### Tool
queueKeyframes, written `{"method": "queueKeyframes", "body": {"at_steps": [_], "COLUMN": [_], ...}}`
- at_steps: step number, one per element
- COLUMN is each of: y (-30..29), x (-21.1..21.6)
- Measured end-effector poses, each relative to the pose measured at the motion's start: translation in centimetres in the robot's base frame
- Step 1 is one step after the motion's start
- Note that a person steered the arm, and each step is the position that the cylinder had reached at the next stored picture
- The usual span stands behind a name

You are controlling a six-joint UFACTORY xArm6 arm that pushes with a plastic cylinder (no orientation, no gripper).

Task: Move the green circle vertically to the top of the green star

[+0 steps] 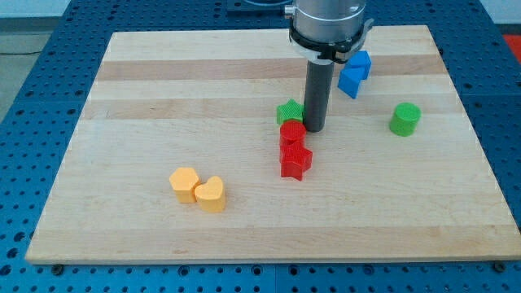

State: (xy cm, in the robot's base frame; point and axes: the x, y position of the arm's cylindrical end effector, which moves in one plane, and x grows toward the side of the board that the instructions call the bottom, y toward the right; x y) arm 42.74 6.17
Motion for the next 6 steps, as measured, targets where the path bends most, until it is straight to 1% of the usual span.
{"method": "queueKeyframes", "body": {"at_steps": [1, 2, 3, 4, 5, 6], "y": [2.0, 5.6, 11.0, 16.3, 16.3, 14.6], "x": [0.3, 2.7, 5.2, 4.6, 2.3, 1.4]}}
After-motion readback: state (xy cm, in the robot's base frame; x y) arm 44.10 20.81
